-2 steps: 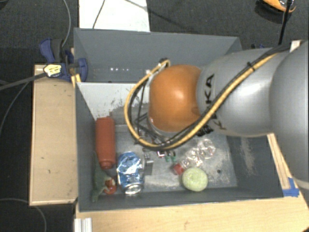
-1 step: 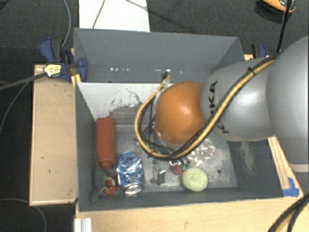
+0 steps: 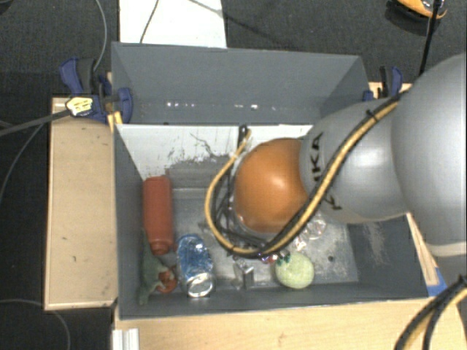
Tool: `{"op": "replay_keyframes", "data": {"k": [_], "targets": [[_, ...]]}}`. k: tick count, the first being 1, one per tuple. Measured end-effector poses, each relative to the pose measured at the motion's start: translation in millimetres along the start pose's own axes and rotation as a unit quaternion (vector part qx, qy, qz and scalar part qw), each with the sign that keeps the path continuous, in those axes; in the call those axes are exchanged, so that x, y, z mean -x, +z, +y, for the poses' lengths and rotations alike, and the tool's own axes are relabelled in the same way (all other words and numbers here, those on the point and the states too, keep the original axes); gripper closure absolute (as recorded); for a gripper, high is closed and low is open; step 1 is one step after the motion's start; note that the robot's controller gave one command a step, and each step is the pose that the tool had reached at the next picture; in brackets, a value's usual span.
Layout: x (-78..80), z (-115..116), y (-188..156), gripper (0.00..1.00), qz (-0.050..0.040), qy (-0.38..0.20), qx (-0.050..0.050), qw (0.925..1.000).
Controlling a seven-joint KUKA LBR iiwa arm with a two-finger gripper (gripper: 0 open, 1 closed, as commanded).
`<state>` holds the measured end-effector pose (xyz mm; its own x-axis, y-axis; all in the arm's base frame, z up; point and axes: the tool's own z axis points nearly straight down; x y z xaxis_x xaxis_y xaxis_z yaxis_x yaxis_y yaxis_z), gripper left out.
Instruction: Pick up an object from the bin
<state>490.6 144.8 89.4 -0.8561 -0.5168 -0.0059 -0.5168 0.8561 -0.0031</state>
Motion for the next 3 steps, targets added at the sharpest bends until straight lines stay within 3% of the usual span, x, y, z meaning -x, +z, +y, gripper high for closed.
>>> {"op": "replay_keyframes", "data": {"k": [1, 2, 3], "targets": [[25.2, 15, -5, 0.0, 0.0003, 0.055, 0.001, 0.9985], [15.3, 26, 19, 1.0, 0.0, 0.022, 0.0, 0.9998], [15.3, 26, 19, 1.0, 0.0, 0.023, 0.0, 0.9997]]}}
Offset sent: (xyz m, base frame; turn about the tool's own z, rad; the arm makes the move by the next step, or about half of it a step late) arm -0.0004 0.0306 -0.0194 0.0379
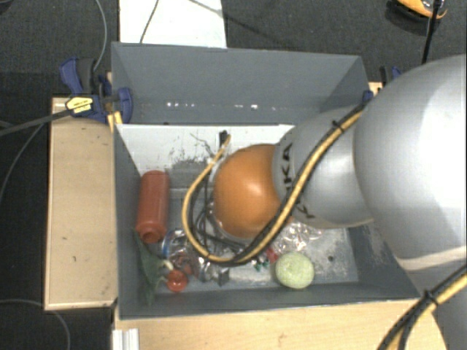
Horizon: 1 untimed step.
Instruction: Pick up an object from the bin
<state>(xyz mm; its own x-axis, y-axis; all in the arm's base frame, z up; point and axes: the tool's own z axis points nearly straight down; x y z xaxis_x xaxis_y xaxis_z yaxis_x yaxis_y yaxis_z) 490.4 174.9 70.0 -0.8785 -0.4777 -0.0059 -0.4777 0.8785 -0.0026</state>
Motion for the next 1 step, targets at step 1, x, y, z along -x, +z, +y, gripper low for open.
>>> {"op": "replay_keyframes", "data": {"k": [1], "targets": [[-2.3, 9.6, -34.8, 1.0, 0.0016, -0.002, 0.0, 1.0]]}}
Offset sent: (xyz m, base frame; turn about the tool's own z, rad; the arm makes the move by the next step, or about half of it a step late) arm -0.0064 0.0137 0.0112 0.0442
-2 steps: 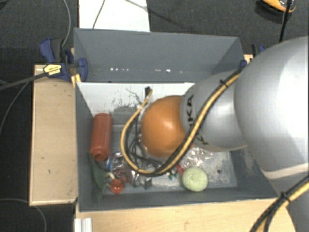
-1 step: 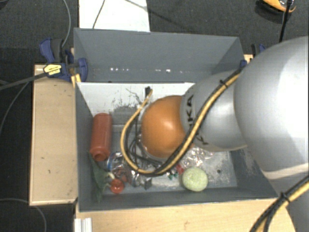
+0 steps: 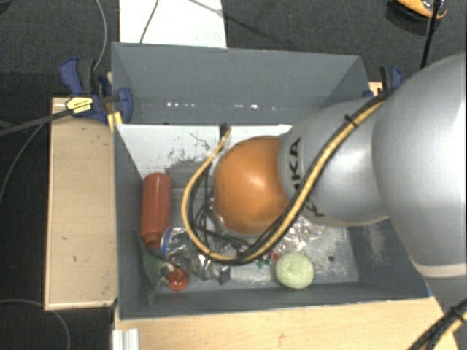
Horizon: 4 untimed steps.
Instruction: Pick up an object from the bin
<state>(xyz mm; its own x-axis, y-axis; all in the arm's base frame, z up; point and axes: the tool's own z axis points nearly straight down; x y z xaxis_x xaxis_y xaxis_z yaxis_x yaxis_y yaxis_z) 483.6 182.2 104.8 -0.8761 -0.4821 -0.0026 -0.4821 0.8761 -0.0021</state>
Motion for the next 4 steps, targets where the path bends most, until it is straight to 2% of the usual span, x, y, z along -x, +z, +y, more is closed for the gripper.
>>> {"op": "replay_keyframes", "data": {"k": [1, 2, 3, 4], "targets": [[2.9, 2, -16, 1.0, -0.003, 0.009, -0.001, 1.0], [-0.5, 5, -15, 1.0, 0.0055, 0.016, 0.001, 0.9999], [2.1, 4, -32, 1.0, 0.0036, 0.018, 0.001, 0.9998], [4.4, -8, -40, 1.0, -0.0068, 0.012, -0.001, 0.9999]]}}
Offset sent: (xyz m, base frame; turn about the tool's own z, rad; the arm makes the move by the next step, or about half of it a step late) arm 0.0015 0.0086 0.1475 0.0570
